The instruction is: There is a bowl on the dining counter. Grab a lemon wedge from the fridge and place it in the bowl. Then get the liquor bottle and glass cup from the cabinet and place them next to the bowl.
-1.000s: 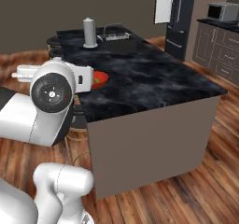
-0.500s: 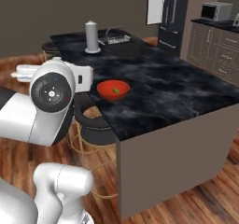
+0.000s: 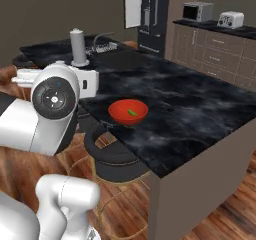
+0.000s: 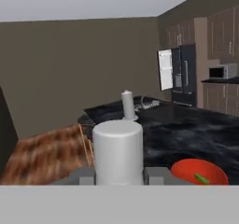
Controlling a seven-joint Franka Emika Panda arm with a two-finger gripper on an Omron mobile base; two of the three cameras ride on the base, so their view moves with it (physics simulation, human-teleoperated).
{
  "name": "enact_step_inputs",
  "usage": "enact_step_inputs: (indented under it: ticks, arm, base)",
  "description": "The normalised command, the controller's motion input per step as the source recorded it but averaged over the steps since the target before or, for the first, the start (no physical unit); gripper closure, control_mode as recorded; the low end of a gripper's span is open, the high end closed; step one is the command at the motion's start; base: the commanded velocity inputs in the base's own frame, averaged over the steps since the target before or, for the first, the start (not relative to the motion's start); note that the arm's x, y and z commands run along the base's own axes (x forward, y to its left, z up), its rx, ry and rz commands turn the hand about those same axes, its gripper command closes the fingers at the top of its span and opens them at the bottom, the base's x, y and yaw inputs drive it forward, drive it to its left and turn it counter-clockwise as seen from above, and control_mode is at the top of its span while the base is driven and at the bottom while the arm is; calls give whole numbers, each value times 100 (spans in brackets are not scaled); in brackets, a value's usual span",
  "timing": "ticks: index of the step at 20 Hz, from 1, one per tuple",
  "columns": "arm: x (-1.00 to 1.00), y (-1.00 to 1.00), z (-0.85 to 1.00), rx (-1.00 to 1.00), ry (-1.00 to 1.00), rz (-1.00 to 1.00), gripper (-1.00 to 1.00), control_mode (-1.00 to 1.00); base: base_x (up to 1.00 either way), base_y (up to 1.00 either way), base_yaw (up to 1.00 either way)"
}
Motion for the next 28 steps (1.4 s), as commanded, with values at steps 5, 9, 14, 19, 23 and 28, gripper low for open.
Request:
enact_step_inputs:
  ticks: [5,9,14,19,23,28]
  arm:
    - [0,0,0,0,0,0,100,100]
    - [0,0,0,0,0,0,100,100]
    - [0,0,0,0,0,0,100,100]
    - [0,0,0,0,0,0,100,100]
    - [0,0,0,0,0,0,100,100]
    - [0,0,0,0,0,0,100,100]
  base:
    - [43,84,-45]
    - [39,84,-45]
    - [36,86,-44]
    - [30,76,-42]
    - [35,68,-38]
    - [47,84,-36]
